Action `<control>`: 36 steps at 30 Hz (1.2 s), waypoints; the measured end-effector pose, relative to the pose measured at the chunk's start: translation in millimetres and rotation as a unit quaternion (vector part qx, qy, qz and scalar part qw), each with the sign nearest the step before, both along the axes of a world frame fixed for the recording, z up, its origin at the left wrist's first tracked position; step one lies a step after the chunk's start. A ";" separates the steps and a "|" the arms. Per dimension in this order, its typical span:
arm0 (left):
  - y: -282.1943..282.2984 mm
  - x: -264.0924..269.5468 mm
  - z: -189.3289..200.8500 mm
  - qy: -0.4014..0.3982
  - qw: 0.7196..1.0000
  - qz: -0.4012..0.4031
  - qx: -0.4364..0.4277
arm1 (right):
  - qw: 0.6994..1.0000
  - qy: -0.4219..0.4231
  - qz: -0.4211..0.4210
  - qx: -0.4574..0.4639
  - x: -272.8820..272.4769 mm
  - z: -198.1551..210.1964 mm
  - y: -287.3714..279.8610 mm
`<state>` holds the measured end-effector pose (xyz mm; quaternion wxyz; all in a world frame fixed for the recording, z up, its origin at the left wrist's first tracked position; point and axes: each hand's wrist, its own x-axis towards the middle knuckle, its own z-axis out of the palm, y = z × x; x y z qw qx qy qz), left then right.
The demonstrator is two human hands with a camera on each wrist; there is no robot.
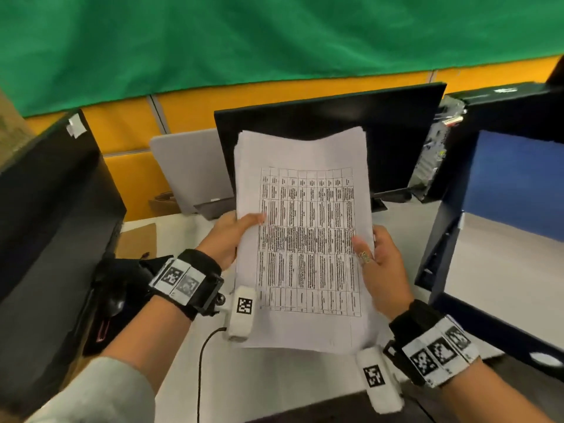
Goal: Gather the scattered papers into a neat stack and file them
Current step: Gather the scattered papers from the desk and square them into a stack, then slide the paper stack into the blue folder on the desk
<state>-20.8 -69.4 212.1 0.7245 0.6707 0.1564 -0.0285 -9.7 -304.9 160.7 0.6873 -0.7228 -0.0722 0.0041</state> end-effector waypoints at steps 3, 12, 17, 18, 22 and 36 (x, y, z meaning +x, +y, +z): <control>-9.3 -14.8 8.2 -0.026 0.996 -0.066 0.053 | 0.999 -0.029 -0.043 -0.001 -14.3 18.1 -18.1; -72.2 -48.4 15.3 -0.047 0.944 -0.251 0.211 | 0.985 0.004 -0.172 -0.003 -75.3 46.9 -87.2; -132.3 -48.8 14.1 -0.081 0.918 -0.345 0.177 | 0.965 0.030 -0.257 -0.053 -103.2 53.0 -151.5; -142.3 -50.5 10.5 -0.075 0.906 -0.378 0.178 | 0.959 0.044 -0.273 -0.064 -108.7 50.6 -166.7; -174.7 -59.9 4.2 -0.096 0.871 -0.449 0.172 | 0.944 0.141 -0.291 -0.062 -129.4 37.4 -215.0; -224.4 -66.5 4.4 0.059 0.932 -0.356 -0.032 | 0.915 0.282 -0.260 -0.125 -126.8 45.4 -268.1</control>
